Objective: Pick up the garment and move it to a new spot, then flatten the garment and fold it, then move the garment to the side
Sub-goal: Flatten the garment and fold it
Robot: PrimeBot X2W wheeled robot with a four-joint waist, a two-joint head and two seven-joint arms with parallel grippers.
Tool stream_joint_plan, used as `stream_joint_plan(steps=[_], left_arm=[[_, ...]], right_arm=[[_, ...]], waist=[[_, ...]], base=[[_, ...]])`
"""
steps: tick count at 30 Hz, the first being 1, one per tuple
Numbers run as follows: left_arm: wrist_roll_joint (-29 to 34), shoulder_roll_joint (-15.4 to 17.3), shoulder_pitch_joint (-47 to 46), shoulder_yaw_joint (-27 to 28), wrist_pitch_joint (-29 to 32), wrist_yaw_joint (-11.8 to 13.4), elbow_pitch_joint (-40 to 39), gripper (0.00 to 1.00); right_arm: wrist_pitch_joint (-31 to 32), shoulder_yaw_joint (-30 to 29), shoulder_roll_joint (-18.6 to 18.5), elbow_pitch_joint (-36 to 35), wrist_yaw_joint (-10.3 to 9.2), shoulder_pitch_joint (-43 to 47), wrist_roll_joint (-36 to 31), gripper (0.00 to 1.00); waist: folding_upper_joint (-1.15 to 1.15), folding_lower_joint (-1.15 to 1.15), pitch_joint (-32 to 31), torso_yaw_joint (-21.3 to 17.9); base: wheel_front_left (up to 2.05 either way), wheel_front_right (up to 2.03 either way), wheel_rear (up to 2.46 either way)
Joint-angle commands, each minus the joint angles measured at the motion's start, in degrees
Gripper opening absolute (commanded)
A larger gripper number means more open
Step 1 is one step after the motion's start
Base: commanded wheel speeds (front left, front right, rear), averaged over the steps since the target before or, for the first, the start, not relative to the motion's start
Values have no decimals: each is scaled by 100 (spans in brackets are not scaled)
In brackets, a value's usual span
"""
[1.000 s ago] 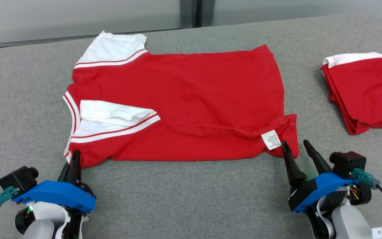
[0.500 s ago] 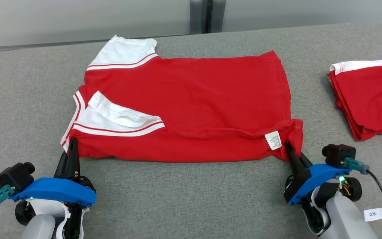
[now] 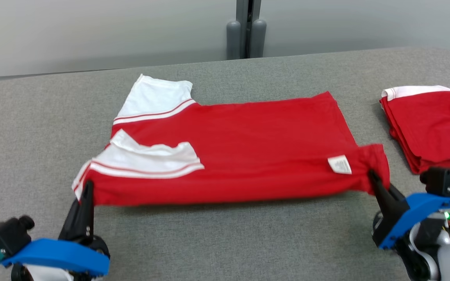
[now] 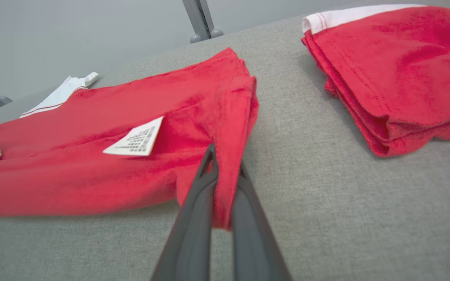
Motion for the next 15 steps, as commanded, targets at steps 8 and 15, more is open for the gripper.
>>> stream_joint_plan(steps=[8, 15], left_arm=[[-146, -74, 910, -190, 300, 361, -430, 0], [-198, -113, 1075, -226, 316, 382, -67, 0]], right_arm=[[798, -278, -33, -577, 0, 869, -82, 0], [601, -406, 32, -379, 0, 1009, -75, 4]], waist=[[0, 0, 75, 111], [0, 0, 118, 187]], base=[[0, 0, 0], [0, 0, 0]])
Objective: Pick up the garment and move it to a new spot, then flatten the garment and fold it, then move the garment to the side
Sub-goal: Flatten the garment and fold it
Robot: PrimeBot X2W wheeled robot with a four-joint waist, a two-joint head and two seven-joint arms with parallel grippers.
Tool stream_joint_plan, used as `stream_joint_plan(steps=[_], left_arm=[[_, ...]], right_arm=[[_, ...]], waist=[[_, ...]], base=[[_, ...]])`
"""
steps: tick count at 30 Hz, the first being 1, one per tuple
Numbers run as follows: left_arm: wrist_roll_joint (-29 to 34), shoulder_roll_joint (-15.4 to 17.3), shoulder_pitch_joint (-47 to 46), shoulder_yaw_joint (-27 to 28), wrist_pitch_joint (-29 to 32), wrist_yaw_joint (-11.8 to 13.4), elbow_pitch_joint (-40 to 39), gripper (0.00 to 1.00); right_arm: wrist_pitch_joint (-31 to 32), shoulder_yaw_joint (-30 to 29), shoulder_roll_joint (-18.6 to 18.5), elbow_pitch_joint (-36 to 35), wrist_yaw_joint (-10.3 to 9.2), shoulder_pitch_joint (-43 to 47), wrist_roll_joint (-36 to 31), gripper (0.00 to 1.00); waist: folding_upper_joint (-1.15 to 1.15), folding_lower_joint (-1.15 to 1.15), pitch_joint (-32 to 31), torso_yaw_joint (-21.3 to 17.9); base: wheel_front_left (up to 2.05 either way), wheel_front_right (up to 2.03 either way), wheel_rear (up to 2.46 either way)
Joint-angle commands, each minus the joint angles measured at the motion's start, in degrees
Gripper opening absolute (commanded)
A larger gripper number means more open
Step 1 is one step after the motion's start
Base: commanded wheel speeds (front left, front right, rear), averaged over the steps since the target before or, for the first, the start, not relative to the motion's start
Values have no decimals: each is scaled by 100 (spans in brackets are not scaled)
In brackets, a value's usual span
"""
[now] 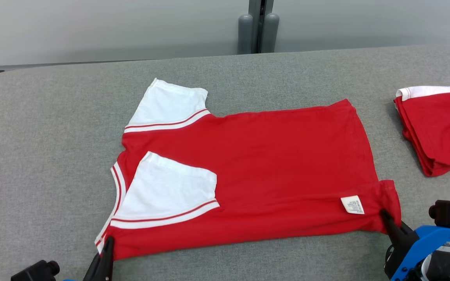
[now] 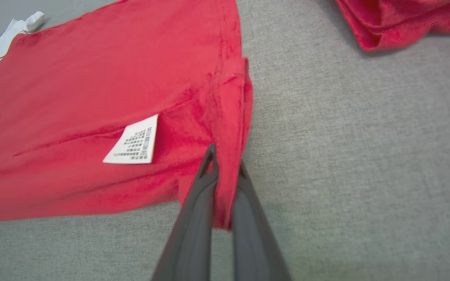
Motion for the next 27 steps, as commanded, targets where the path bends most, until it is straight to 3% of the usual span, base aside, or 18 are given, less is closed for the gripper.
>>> stream_joint_plan(steps=[1, 2, 3, 4, 5, 11, 16, 21, 27], left_arm=[[61, 33, -33, 16, -31, 16, 79, 0], [44, 0, -71, 35, -79, 10, 170, 0], [35, -21, -101, 52, -118, -8, 243, 23], [61, -11, -123, 41, -147, -39, 304, 54], [87, -10, -144, 33, -177, -56, 355, 100], [372, 207, -402, 78, -375, -131, 338, 100], [929, 755, -1164, 94, -266, -84, 49, 100], [1425, 1451, -2568, 39, 381, -229, -196, 100], [1830, 2065, -4393, -358, 1727, -561, 175, 100]], right_arm=[[-73, -53, -1, 44, 0, 67, 38, 28], [-123, -45, 5, 88, 0, 60, 35, 46], [-191, -44, 7, 108, 0, 53, 24, 87], [-271, -69, 2, 136, 0, 45, 32, 100], [-334, -63, 4, 170, 0, 53, 55, 100], [-846, -116, 12, 170, 1, 49, 190, 100], [-1140, -69, 13, -140, 0, -235, 80, 100], [-1219, 181, 12, -512, 0, -676, -30, 100], [-1189, 771, 13, -661, 0, -1396, -92, 100]], waist=[[0, 0, 5, -6], [0, 0, 9, -13], [0, 0, 13, -28], [0, 0, 18, -45], [0, 0, 22, -63], [0, 0, 50, -196], [0, 0, 159, -338], [0, 0, 471, -520], [0, 0, 1038, -920]], base=[[0, 0, 0], [0, 0, 0], [0, 0, 0], [0, 0, 0], [0, 0, 0], [0, 0, 0], [0, 0, 0], [0, 0, 0], [0, 0, 0]])
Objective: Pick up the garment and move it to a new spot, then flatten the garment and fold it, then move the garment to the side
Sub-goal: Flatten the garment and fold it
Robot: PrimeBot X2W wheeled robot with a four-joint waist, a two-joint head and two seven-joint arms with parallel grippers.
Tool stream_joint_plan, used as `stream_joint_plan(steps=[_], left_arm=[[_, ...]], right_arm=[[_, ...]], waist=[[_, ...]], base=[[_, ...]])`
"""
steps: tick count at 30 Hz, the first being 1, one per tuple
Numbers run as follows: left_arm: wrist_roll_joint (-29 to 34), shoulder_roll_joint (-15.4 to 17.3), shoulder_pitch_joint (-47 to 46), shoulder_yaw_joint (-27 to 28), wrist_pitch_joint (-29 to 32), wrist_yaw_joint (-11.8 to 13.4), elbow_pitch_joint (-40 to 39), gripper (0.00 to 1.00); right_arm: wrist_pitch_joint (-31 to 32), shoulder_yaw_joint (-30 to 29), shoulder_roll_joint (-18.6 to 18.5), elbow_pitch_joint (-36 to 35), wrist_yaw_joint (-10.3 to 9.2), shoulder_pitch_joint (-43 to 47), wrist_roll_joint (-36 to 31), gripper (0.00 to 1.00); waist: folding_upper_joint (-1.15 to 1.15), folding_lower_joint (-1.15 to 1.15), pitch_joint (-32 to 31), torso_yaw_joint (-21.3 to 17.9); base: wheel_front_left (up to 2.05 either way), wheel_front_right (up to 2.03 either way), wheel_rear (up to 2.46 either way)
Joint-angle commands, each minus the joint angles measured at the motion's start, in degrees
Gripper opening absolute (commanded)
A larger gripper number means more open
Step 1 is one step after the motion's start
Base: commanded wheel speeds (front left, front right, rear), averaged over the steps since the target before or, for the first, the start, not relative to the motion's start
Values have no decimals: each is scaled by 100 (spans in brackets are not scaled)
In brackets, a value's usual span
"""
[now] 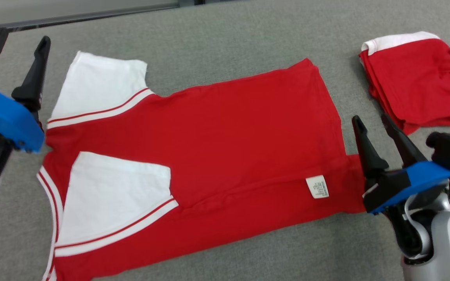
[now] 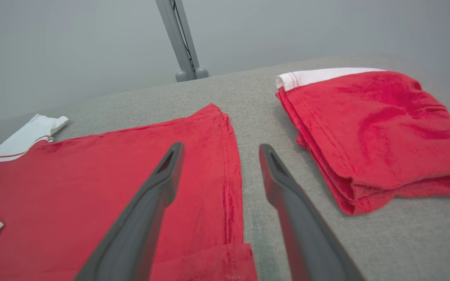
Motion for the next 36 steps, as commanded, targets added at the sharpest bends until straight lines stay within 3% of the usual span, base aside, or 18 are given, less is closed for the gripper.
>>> stream_joint_plan(steps=[1, 6, 11, 20, 26, 27, 28, 29, 30, 36], left_arm=[[46, 73, -289, -83, 256, -80, 205, 100], [29, 262, -1059, -241, 1058, -232, 1054, 100], [-58, 456, -1330, -247, 1460, -331, 1622, 100], [-189, 653, -1339, -263, 1901, -355, 1982, 100], [-474, 591, -1139, -341, 2461, -303, 2024, 100], [-540, 574, -1105, -353, 2529, -317, 1990, 76], [-601, 532, -1086, -341, 2556, -323, 1940, 36], [-643, 497, -1091, -312, 2532, -319, 1884, 7], [-658, 480, -1103, -292, 2473, -319, 1832, 0], [-493, 356, -1274, -221, 1778, -365, 1608, 0]], right_arm=[[-30, 115, -2, -1, 0, -176, 25, 100], [-135, 600, -4, 100, 0, -574, 171, 100], [-308, 795, -4, 241, 0, -728, 276, 100], [-622, 960, -1, 487, 0, -750, 535, 100], [-768, 1037, -2, 591, 0, -822, 643, 100], [-794, 1039, -2, 600, 0, -840, 656, 100], [-793, 1031, -2, 603, 0, -869, 659, 100], [-816, 1016, -2, 605, 0, -903, 642, 100], [-819, 993, -2, 609, 0, -930, 607, 100], [-643, 860, -33, 742, 0, -1336, 256, 100]], waist=[[0, -1, 115, -90], [0, -1, 557, -496], [0, -1, 888, -852], [0, -1, 1115, -1185], [0, -1, 1160, -1264], [0, -1, 1160, -1265], [0, -1, 1160, -1258], [0, -1, 1160, -1246], [0, -1, 1153, -1226], [0, -1, 1012, -996]], base=[[0, 0, 0], [0, 0, 0], [0, 0, 0], [0, 0, 0], [0, 0, 0], [0, 0, 0], [0, 0, 0], [0, 0, 0], [0, 0, 0], [0, 0, 0]])
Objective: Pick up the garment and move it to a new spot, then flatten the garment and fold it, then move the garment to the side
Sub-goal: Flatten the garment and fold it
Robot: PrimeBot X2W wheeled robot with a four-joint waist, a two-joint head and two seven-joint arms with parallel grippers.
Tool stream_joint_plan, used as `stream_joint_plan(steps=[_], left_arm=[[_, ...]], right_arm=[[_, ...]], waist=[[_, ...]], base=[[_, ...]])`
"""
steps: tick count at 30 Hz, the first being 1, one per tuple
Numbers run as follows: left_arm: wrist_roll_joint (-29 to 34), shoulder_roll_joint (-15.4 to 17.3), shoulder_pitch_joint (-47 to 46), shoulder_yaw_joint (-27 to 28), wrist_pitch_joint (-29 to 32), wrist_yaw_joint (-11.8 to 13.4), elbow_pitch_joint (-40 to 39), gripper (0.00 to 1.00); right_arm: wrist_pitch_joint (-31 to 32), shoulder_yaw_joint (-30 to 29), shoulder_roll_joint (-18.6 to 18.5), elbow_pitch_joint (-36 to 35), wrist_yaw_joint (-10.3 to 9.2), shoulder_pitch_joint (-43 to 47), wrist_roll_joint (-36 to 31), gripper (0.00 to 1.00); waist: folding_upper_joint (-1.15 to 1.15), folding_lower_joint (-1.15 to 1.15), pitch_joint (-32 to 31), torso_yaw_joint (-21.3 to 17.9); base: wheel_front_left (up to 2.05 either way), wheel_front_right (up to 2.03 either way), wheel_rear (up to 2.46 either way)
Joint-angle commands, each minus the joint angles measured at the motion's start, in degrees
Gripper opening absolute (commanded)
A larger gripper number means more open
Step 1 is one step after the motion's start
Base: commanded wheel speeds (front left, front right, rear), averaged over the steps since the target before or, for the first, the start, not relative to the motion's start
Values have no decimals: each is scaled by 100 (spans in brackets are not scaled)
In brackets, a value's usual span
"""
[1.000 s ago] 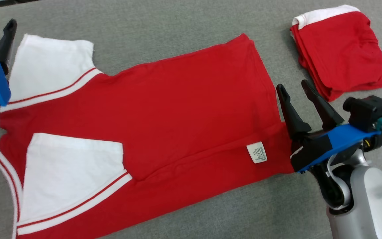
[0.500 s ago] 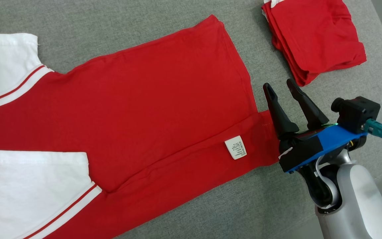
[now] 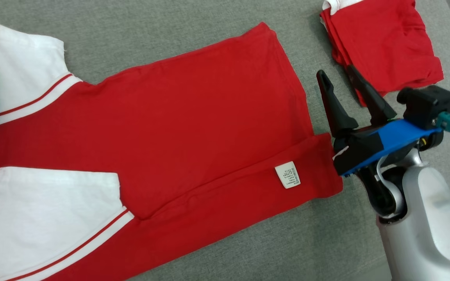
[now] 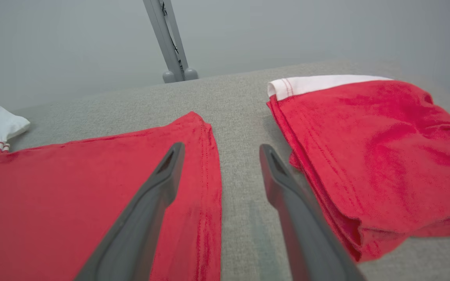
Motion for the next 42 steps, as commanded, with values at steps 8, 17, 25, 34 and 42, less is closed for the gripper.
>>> stream_joint_plan(steps=[8, 17, 25, 34, 42], left_arm=[[46, -329, 156, -114, -804, -196, -536, 0], [52, -559, 460, -254, -1313, -227, -1213, 0], [121, -765, 511, -480, -1445, -244, -1363, 0], [106, -818, 470, -605, -1483, -273, -1251, 0], [101, -837, 598, -561, -1752, -279, -1165, 0]], right_arm=[[656, -263, -272, 786, 0, -1098, -335, 100], [1546, -617, -474, 2335, 0, -2198, -765, 100], [1782, -872, -366, 3425, 0, -2723, -1050, 97], [1449, -672, -386, 3992, 0, -2952, -1110, 0], [603, -394, -441, 4048, 0, -2837, -917, 0]], waist=[[0, 0, -209, 605], [0, 0, -176, 1276], [0, 0, -117, 1534], [0, 0, -189, 1554], [0, 0, -420, 1542]], base=[[0, 0, 0], [0, 0, 0], [0, 0, 0], [0, 0, 0], [0, 0, 0]])
